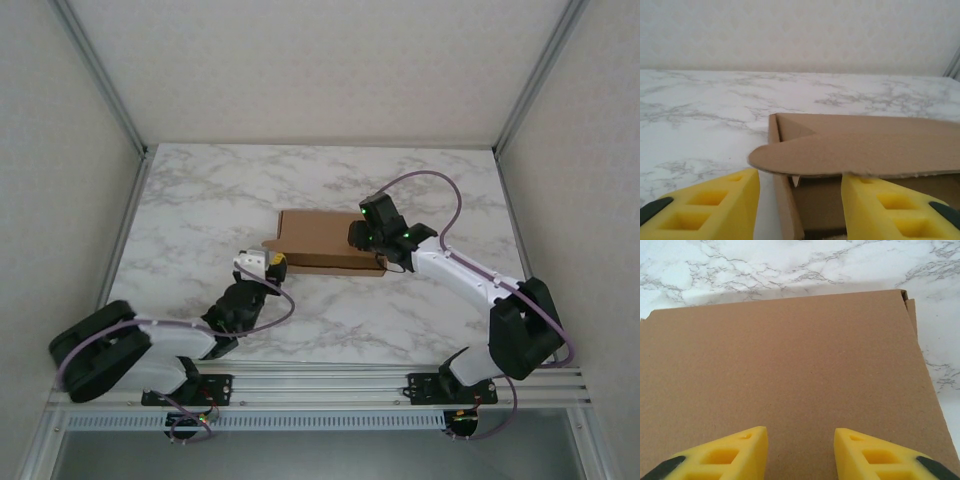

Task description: Fold the paper box

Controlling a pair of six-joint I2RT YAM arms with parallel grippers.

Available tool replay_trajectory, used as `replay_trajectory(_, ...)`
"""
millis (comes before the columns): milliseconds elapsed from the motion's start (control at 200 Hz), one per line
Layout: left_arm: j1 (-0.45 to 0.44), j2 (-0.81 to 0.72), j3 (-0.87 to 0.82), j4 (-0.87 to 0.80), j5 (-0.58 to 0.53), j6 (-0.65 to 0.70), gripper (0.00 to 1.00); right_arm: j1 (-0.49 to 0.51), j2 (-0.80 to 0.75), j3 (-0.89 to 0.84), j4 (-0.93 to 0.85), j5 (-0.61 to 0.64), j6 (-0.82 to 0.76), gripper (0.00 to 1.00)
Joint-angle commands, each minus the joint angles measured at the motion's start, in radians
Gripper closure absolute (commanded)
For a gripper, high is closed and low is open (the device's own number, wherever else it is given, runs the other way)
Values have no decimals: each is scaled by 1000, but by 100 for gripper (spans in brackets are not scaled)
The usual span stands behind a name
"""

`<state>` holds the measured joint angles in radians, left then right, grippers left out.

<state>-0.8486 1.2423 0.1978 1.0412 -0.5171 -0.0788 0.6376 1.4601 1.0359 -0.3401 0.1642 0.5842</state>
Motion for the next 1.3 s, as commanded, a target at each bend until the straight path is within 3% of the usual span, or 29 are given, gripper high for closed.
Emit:
replay_trajectory(0, -6, -130, -3, -242, -94, -108, 54, 8, -16, 27, -16, 27, -18, 59)
replay_trajectory(305, 14, -407, 145, -661, -238, -179, 53, 8, -9, 9, -13, 15, -37, 58)
replay_trajectory(431, 46, -404, 287, -856, -285, -301, 41, 9, -1, 5, -19, 1, -47, 58)
replay_trajectory(581, 137, -280, 525, -1084, -45, -340, 33, 8, -1, -14, -11, -18, -52, 58)
replay_trajectory(726, 213, -175, 608, -1092, 178, -370, 32, 10, 3, -29, -7, -40, -77, 58)
replay_trajectory(986, 308, -63, 672, -1097, 380, -453, 35, 7, 30, -80, 3, -49, -106, 58)
replay_trajectory(1292, 388, 71, 793, -1234, 495, -382, 38, 7, 87, -138, 35, -70, -112, 63)
